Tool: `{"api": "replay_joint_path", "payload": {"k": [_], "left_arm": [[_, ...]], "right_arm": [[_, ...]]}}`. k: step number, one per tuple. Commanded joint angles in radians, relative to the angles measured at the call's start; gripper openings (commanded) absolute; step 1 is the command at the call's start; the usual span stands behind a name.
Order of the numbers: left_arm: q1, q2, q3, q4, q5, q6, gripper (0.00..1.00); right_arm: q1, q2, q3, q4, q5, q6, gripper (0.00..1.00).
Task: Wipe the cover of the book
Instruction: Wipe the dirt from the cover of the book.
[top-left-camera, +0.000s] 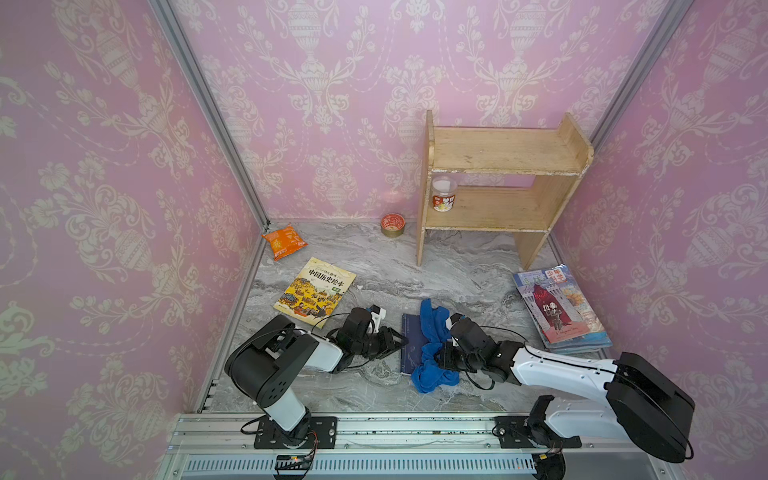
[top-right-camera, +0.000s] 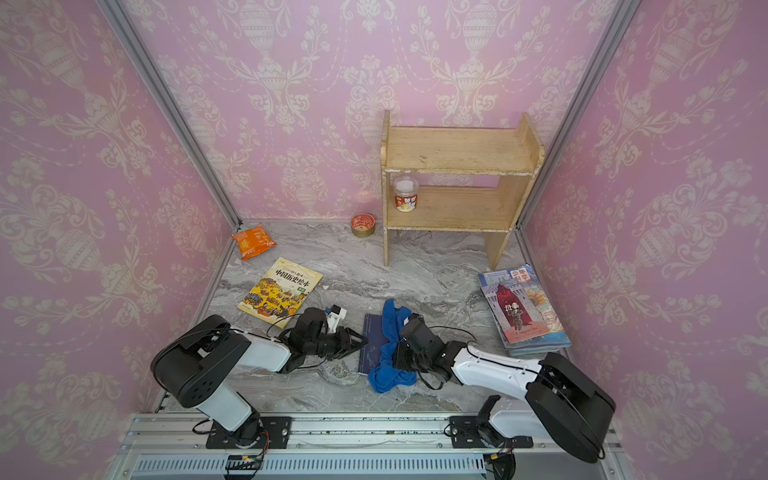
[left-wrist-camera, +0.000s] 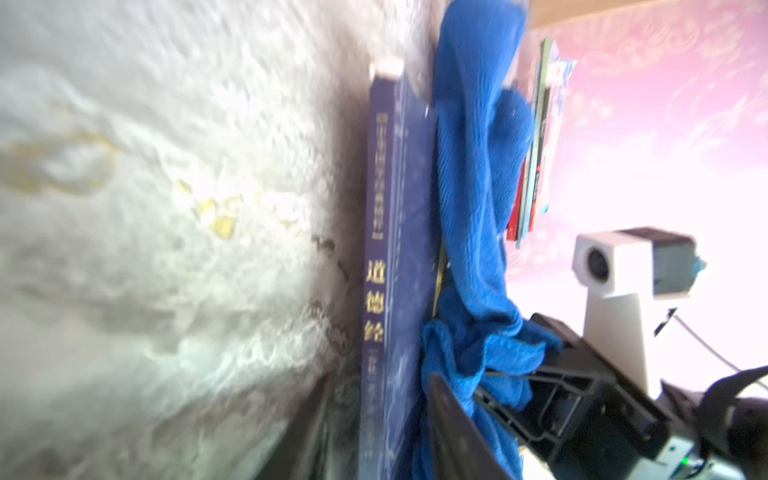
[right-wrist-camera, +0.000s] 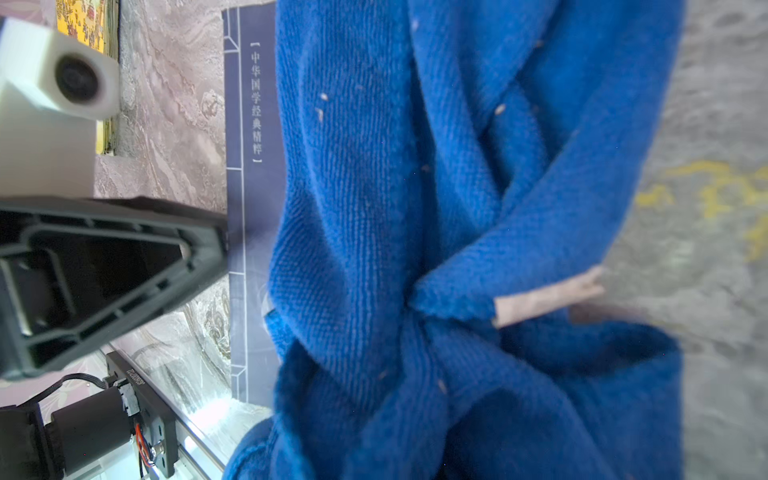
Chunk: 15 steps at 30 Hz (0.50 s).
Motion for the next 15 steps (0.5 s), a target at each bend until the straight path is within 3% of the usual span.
{"api": "replay_joint_path", "payload": {"k": [1, 8, 15], "left_arm": [[0.033, 0.049, 0.04, 0.044, -0.037, 0.009, 0.49], [0.097, 0.231, 0.174, 0.129, 0.039, 0.004, 0.47], [0.093, 0.303, 0.216, 0.171, 0.11, 0.0, 0.12]], "right_arm": [[0.006, 0.047, -0.068, -0.241, 0.048, -0.016, 0.0], [-0.005, 0.041, -0.067, -0.232, 0.032, -0.082, 0.0], [-0.049, 0.033, -0.03, -0.261, 0.039, -0.133, 0.0]]}}
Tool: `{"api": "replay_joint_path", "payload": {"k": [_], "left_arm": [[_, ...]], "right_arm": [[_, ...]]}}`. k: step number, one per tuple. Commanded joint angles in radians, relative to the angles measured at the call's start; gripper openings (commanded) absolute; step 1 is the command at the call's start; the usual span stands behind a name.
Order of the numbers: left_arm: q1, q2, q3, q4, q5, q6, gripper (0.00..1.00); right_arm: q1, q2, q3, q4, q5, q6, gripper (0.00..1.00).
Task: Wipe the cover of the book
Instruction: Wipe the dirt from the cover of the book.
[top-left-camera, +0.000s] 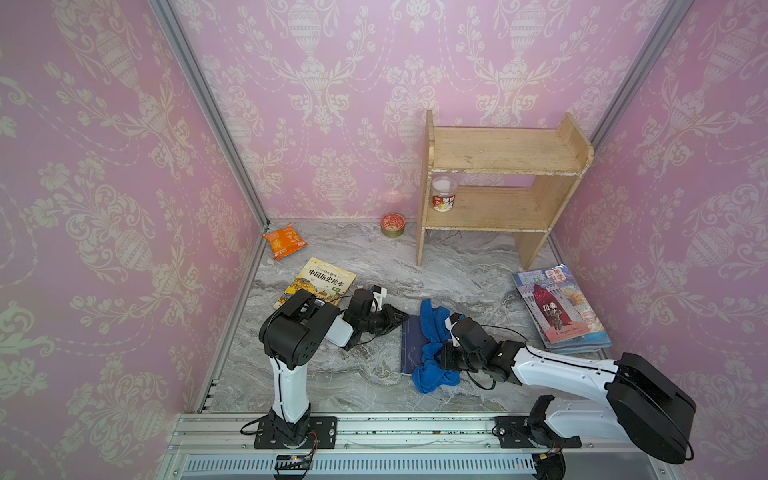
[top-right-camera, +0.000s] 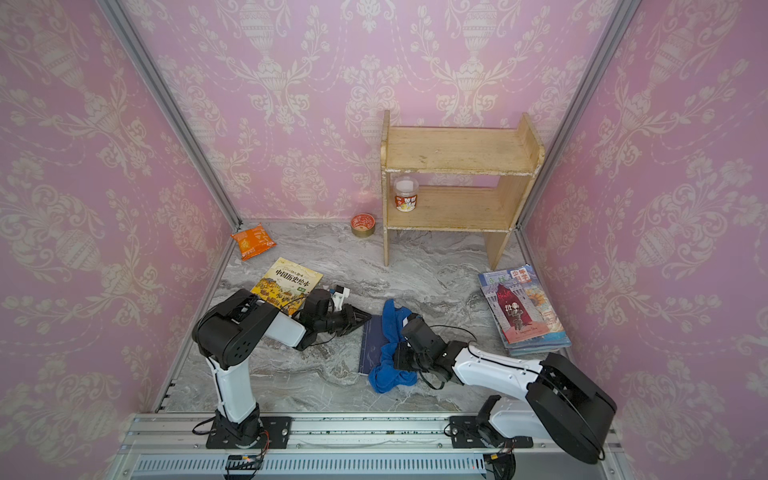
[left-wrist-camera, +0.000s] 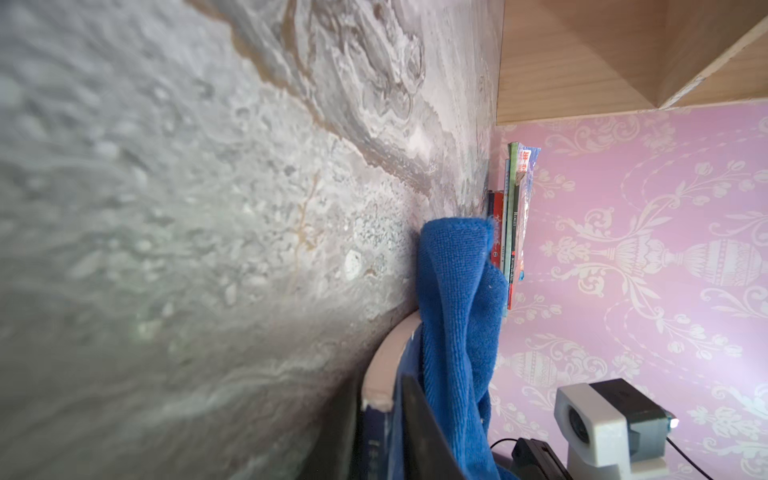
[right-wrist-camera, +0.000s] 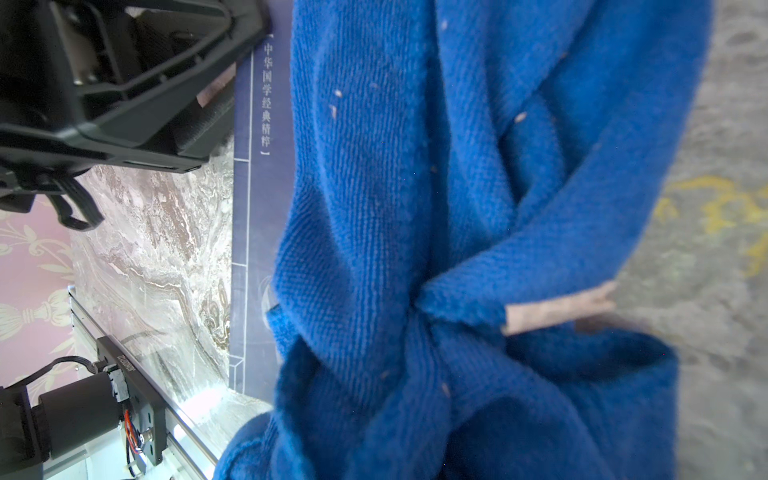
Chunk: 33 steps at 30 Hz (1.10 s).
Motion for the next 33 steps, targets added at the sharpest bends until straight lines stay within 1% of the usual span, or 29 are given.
{"api": "replay_joint_path", "payload": {"k": [1, 4, 6, 9, 11, 14, 17, 19, 21, 24, 27, 29, 31, 33], "left_arm": [[-0.005, 0.006, -0.001, 0.022, 0.058, 0.013, 0.09], [-0.02, -0.012, -0.014, 0.006, 0.059, 0.038, 0.0], [-0.03, -0.019, -0.026, 0.004, 0.046, 0.04, 0.0], [-0.033, -0.021, -0.05, 0.031, 0.02, 0.032, 0.0], [-0.032, -0.02, -0.059, 0.048, 0.009, 0.019, 0.0], [-0.032, -0.017, -0.064, 0.063, -0.012, 0.01, 0.0], [-0.029, 0.001, -0.054, 0.069, -0.028, -0.002, 0.0], [-0.029, 0.016, -0.043, 0.081, -0.028, -0.008, 0.0], [-0.029, 0.029, -0.027, 0.084, -0.022, -0.015, 0.0], [-0.03, 0.03, -0.006, 0.099, 0.006, -0.036, 0.0], [-0.042, 0.005, 0.021, 0.102, 0.026, -0.065, 0.0], [-0.07, -0.032, 0.059, 0.046, 0.014, -0.056, 0.0], [-0.107, -0.068, 0.114, -0.046, -0.015, -0.03, 0.0], [-0.15, -0.076, 0.202, -0.076, -0.034, -0.041, 0.0]], "right_arm": [[-0.028, 0.045, -0.009, -0.265, 0.07, -0.075, 0.0], [-0.024, 0.092, 0.096, -0.292, 0.098, -0.108, 0.0], [-0.003, 0.139, 0.172, -0.283, 0.103, -0.114, 0.0], [0.086, 0.223, 0.279, -0.234, 0.097, -0.097, 0.0], [0.171, 0.284, 0.331, -0.208, 0.089, -0.071, 0.0], [0.305, 0.329, 0.342, -0.175, 0.091, -0.019, 0.0], [0.415, 0.345, 0.321, -0.187, 0.116, 0.038, 0.0], [0.466, 0.333, 0.294, -0.189, 0.132, 0.076, 0.0], [0.483, 0.294, 0.249, -0.202, 0.152, 0.116, 0.0], [0.456, 0.14, 0.151, -0.241, 0.202, 0.153, 0.0], [0.358, -0.105, 0.099, -0.408, 0.27, 0.142, 0.0], [0.24, -0.283, 0.108, -0.574, 0.33, 0.1, 0.0], [0.1, -0.403, 0.157, -0.739, 0.408, 0.039, 0.0], [-0.057, -0.48, 0.23, -0.846, 0.428, -0.036, 0.0]]}}
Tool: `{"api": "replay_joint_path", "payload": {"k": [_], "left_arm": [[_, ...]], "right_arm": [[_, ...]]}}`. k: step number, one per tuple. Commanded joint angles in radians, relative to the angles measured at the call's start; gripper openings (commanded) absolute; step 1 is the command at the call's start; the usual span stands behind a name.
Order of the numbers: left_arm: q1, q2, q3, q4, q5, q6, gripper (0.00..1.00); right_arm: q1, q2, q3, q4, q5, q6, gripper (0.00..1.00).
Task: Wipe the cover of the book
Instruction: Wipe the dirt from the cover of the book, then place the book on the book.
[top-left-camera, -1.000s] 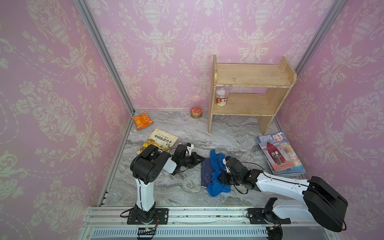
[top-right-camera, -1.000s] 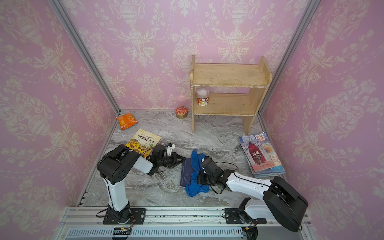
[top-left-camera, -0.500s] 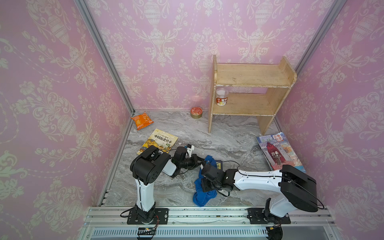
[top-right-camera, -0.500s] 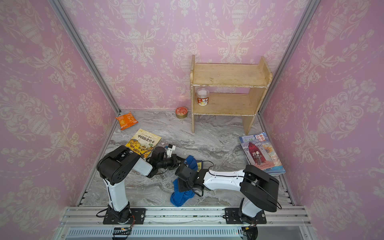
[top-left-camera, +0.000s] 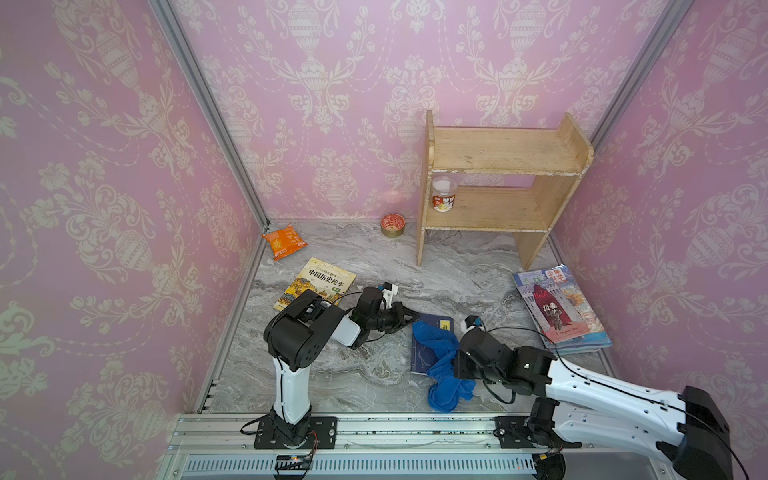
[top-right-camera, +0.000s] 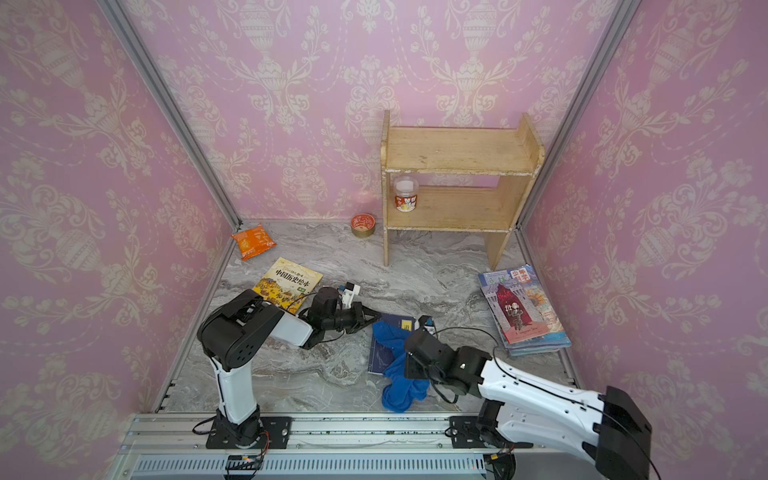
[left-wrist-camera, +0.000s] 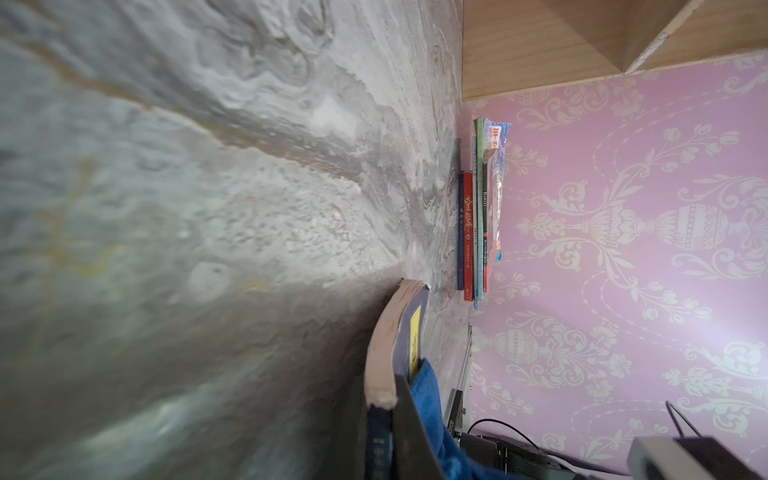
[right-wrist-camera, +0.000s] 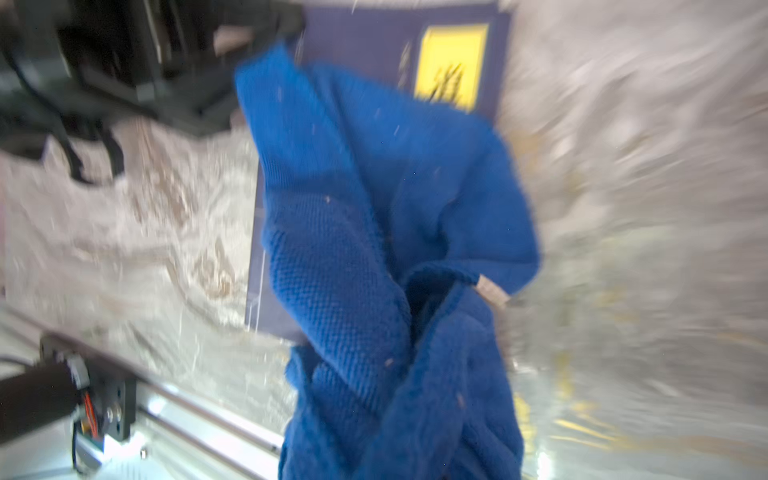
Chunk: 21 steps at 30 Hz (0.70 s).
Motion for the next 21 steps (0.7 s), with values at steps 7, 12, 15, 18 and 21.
{"api": "replay_joint_path", "payload": {"k": [7, 12, 15, 18, 21], "left_arm": [[-0.172, 0.115, 0.495, 0.005, -0.093, -0.126, 0.0], [-0.238, 0.35, 0.885, 0.072, -0.153, -0.218, 0.0], [-0.274, 0.505, 1.111, 0.071, -0.221, -0.25, 0.0], [-0.31, 0.676, 1.377, 0.035, -0.316, -0.271, 0.0], [-0.348, 0.877, 1.745, -0.152, -0.398, -0.26, 0.0]], "right_arm": [[-0.55, -0.052, 0.431, -0.365, 0.006, -0.317, 0.0], [-0.744, 0.026, 0.673, -0.372, -0.124, -0.388, 0.0], [-0.814, 0.049, 0.747, -0.374, -0.177, -0.385, 0.0], [-0.845, 0.058, 0.766, -0.366, -0.194, -0.378, 0.0], [-0.866, 0.057, 0.754, -0.358, -0.217, -0.371, 0.0]]}}
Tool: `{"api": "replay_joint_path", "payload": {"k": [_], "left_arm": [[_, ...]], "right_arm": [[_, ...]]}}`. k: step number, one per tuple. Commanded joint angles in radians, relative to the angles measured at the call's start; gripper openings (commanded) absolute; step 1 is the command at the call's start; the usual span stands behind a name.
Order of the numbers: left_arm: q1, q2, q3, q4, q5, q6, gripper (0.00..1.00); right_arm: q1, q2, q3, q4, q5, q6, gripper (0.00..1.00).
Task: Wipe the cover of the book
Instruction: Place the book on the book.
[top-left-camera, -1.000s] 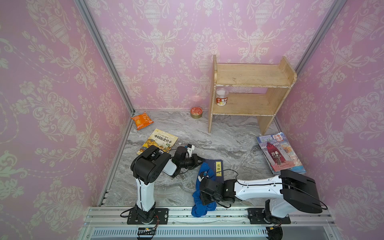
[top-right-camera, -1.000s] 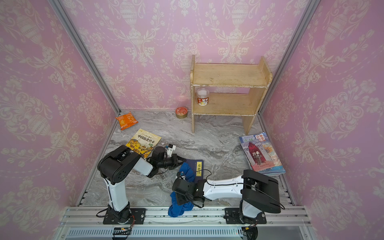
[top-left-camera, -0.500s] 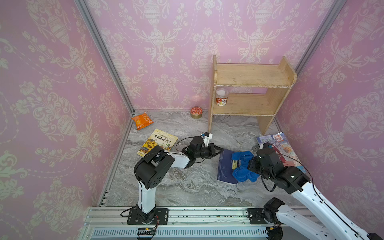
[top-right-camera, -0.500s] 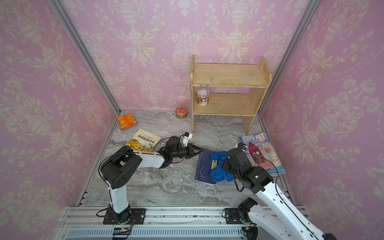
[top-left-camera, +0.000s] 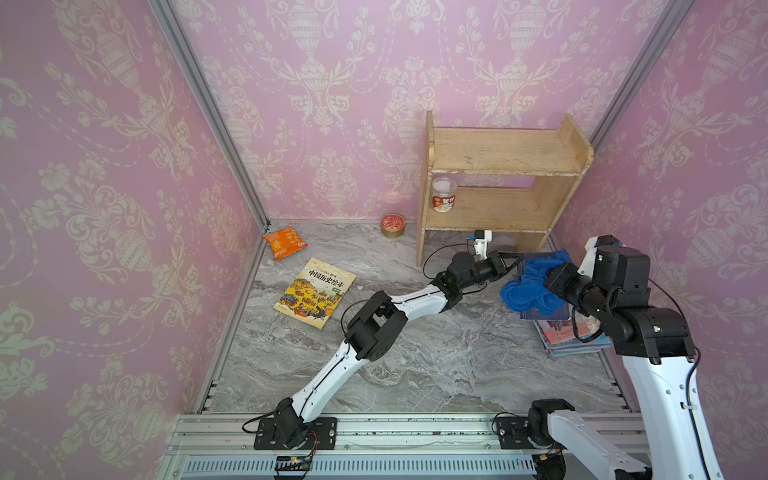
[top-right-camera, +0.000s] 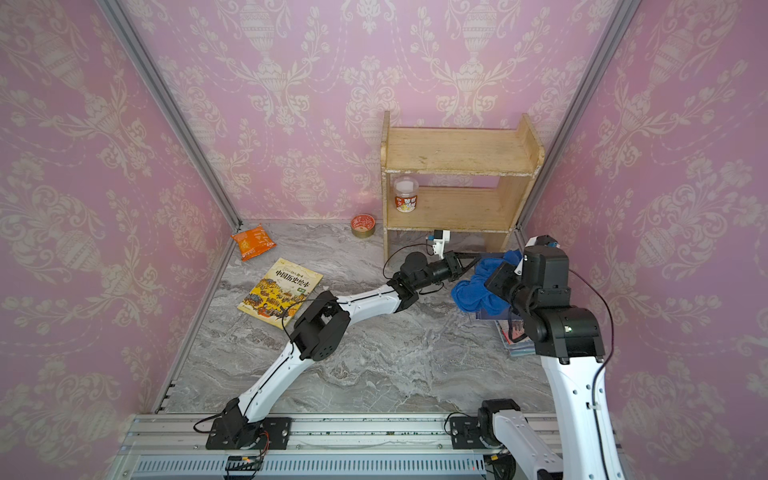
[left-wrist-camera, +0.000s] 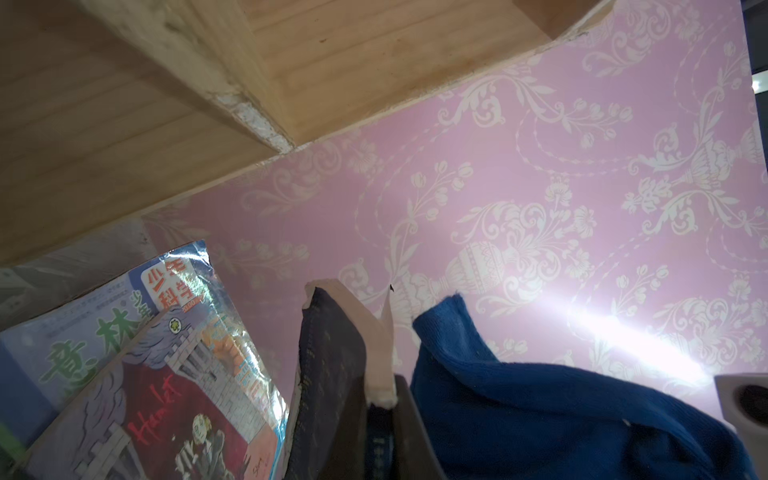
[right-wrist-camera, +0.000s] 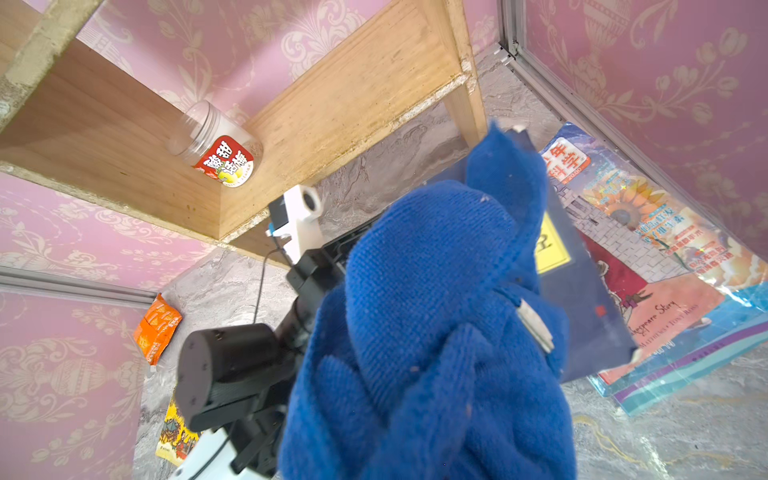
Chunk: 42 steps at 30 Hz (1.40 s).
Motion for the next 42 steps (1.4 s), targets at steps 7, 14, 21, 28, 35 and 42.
{"api": "replay_joint_path", "payload": {"k": [7, 14, 21, 28, 35, 42], "left_arm": [[-0.09, 0.333, 0.57, -0.323, -0.389, 0.007, 0.0], [-0.112, 0.344, 0.569, -0.416, -0.35, 0.006, 0.08], [-0.119, 0.298, 0.558, -0.493, -0.302, 0.078, 0.97], [-0.1, 0.151, 0.523, -0.758, -0.155, 0.259, 0.99], [-0.099, -0.009, 0.38, -0.996, -0.106, 0.416, 0.99], [-0.077, -0.03, 0.348, -1.053, -0.061, 0.477, 0.99]], "right_arm": [[-0.083, -0.017, -0.052, 0.012, -0.094, -0.019, 0.0], [-0.125, -0.037, -0.13, 0.052, -0.145, -0.018, 0.0], [-0.134, -0.053, -0.156, 0.058, -0.17, -0.021, 0.0], [-0.159, -0.067, -0.172, 0.049, -0.184, -0.028, 0.0], [-0.167, -0.065, -0.172, 0.055, -0.207, -0.021, 0.0], [-0.167, -0.067, -0.217, 0.062, -0.212, -0.021, 0.0]]}}
